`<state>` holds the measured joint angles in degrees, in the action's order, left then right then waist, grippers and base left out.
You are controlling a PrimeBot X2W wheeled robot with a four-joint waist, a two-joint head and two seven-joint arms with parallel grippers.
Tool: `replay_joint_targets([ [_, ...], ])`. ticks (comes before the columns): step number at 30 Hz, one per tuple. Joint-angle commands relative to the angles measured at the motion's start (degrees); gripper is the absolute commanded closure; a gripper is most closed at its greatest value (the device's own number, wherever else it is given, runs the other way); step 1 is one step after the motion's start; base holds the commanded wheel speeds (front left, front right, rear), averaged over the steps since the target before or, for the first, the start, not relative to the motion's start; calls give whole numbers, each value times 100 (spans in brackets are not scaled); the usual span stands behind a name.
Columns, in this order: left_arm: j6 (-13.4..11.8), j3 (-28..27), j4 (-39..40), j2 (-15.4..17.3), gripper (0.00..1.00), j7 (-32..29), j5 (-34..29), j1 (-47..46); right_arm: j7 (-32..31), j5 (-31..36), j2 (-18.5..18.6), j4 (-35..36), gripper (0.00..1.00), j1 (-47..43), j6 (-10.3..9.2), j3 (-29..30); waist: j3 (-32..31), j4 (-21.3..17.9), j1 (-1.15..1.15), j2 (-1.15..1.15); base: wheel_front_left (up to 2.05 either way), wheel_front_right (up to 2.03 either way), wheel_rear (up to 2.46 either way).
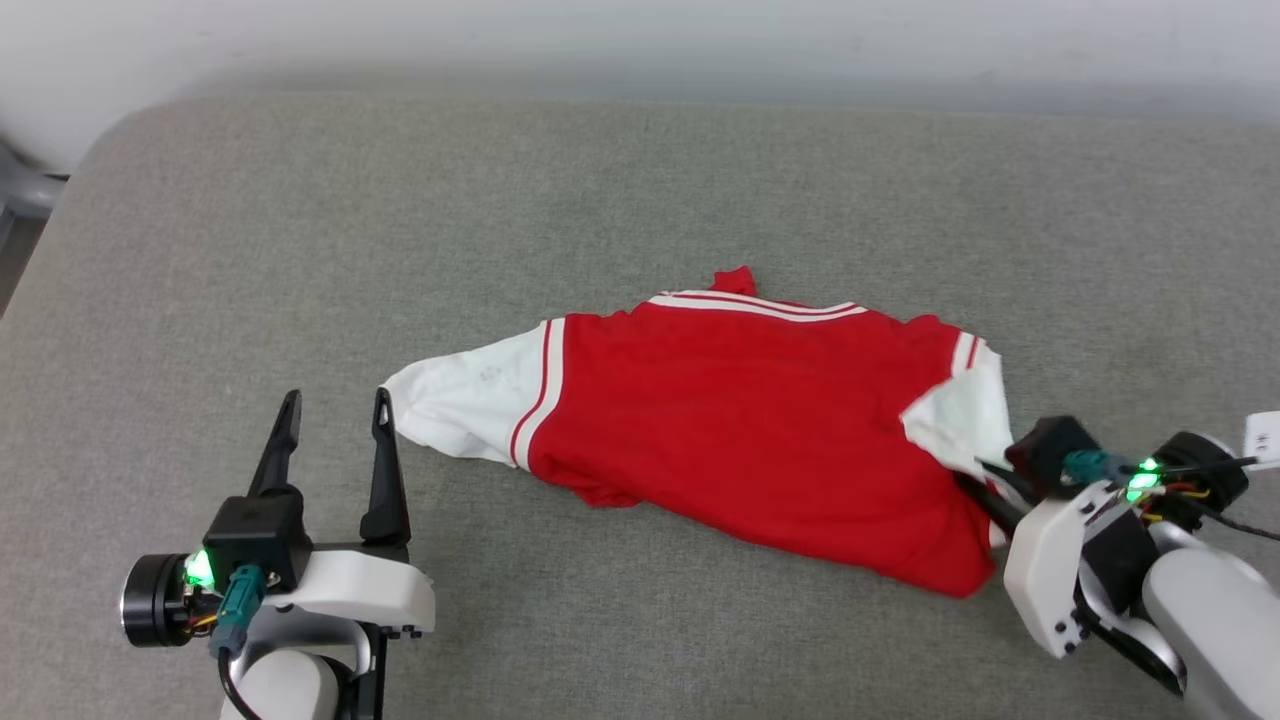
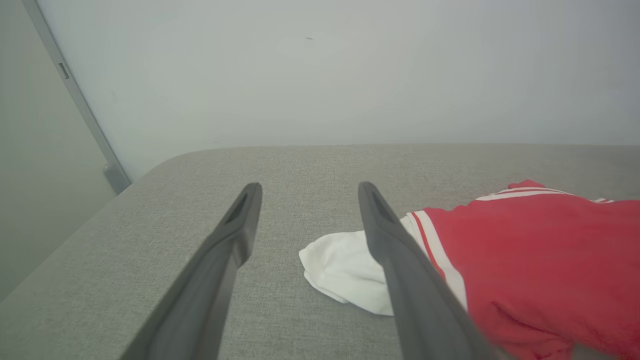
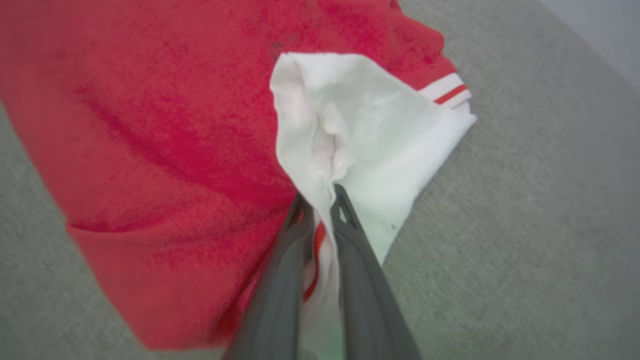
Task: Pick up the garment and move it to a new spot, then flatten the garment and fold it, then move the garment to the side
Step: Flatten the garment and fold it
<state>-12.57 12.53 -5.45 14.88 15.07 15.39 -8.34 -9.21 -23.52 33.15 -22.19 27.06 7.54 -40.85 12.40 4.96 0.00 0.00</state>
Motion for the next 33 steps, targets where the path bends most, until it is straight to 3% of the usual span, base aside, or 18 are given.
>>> replay_joint_targets([
  [1,45,-39,-14,-55,0,14,-59,75,174,-22,-72,0,100,12,-10,147,-75,-58,0,0,0,0,0],
  [8,209,-252,-52,-213,0,14,-246,230,889,-517,-567,274,100,-408,-9,1406,-225,-190,0,0,0,0,0],
  [15,402,-425,-102,-345,0,14,-375,296,1009,-1363,-1037,158,100,-948,-8,2924,-211,-260,0,0,0,0,0],
  [22,527,-553,-139,-473,0,14,-500,298,972,-2313,-1345,-749,100,-1045,-7,4400,-139,-247,0,0,0,0,0],
  [29,639,-664,-198,-584,0,14,-620,323,1065,-2230,-1196,-2060,100,-895,-7,5354,-132,-198,0,0,0,0,0],
  [33,690,-720,-243,-632,0,14,-672,323,1004,-1858,-1121,-2700,100,-779,-8,5408,-146,-194,0,0,0,0,0],
])
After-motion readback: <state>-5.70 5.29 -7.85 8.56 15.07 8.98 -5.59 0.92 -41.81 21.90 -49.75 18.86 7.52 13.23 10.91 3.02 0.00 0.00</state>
